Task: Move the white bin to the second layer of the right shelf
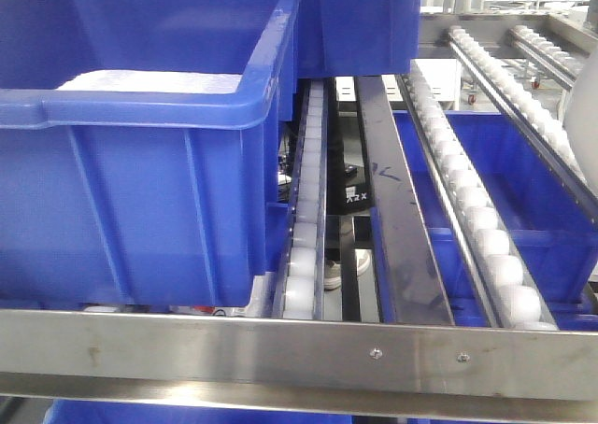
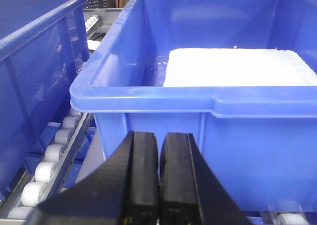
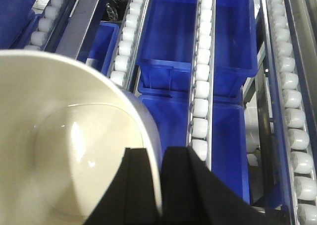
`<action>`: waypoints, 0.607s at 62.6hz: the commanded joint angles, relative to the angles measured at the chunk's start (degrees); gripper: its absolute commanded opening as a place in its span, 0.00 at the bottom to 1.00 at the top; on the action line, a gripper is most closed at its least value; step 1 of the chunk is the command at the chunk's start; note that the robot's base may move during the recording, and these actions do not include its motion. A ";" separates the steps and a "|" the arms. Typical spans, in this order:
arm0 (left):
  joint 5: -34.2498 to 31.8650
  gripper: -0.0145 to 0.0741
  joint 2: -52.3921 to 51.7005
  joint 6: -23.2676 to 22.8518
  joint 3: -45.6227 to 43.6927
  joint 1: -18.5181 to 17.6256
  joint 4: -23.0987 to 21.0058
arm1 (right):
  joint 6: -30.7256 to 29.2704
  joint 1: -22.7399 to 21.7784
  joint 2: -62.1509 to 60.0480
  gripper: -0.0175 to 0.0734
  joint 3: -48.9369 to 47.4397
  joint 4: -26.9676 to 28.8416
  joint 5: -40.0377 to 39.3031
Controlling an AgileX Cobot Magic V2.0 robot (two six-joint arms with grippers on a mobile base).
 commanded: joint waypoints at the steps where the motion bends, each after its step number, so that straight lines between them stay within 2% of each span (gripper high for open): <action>1: -4.76 0.26 -0.83 -0.30 1.65 -0.01 -0.43 | -0.06 -0.30 0.22 0.24 -1.86 0.23 -5.37; 23: -4.76 0.26 -0.83 -0.30 1.65 -0.01 -0.43 | -0.39 -0.30 3.15 0.24 -1.75 0.18 -6.93; 28: -4.76 0.26 -0.83 -0.30 1.65 -0.01 -0.43 | -3.15 -0.35 5.89 0.24 -1.87 1.11 -8.66; 38: -4.76 0.26 -0.83 -0.30 1.65 -0.01 -0.43 | -10.28 -3.38 11.98 0.24 -2.99 7.81 -14.49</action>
